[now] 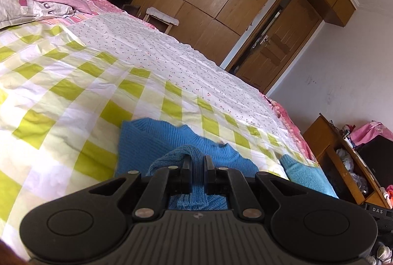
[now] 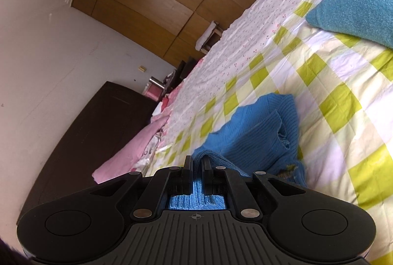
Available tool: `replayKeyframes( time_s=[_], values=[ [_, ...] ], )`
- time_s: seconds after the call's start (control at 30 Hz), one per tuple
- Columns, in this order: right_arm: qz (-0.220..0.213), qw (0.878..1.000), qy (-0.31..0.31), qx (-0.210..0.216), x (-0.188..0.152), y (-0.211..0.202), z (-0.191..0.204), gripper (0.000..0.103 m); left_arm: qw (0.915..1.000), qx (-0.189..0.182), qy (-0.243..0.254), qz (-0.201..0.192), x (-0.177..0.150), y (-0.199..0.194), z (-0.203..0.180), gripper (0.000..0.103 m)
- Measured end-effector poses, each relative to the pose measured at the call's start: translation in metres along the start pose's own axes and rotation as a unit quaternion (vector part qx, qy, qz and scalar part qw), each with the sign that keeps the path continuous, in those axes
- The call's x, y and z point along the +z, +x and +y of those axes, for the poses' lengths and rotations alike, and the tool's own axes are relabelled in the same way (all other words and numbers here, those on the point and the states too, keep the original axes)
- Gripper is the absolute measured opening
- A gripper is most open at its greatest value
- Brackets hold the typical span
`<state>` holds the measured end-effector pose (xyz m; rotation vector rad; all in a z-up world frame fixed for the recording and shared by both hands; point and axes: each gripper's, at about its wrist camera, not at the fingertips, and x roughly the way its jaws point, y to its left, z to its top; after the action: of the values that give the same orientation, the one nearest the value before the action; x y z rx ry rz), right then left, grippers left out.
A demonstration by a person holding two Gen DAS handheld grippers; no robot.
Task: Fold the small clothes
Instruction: 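Lift the hem with both grippers and fold it toward the collar, then lay the hem over the collar and open both grippers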
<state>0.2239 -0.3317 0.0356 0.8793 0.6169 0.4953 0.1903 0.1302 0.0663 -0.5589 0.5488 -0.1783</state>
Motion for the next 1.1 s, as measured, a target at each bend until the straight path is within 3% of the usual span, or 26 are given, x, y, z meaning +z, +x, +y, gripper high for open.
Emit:
replayKeyframes(
  time_s=[0.23, 0.53, 0.8, 1.0, 1.1],
  values=[
    [-0.014, 0.999, 0.017, -0.024, 0.033, 0.046, -0.018, 0.007, 0.9998, 0.018, 0.010, 0.001, 0.023, 0.053, 0.003, 0.015],
    [-0.009, 0.996, 0.033, -0.079, 0.051, 0.103, -0.045, 0.007, 0.9980, 0.060, -0.012, 0.015, 0.026, 0.103, 0.025, 0.015],
    [-0.023, 0.994, 0.041, -0.100, 0.059, 0.115, -0.053, 0.011, 0.9968, 0.074, -0.028, -0.013, 0.038, 0.106, 0.029, 0.015],
    [-0.025, 0.994, 0.038, -0.096, 0.062, 0.112, -0.050, 0.012, 0.9948, 0.084, -0.051, -0.023, 0.041, 0.097, 0.038, 0.024],
    [-0.032, 0.994, 0.006, -0.107, 0.061, 0.106, -0.044, 0.022, 0.9941, 0.095, -0.045, -0.027, 0.037, 0.087, 0.042, 0.029]
  ],
)
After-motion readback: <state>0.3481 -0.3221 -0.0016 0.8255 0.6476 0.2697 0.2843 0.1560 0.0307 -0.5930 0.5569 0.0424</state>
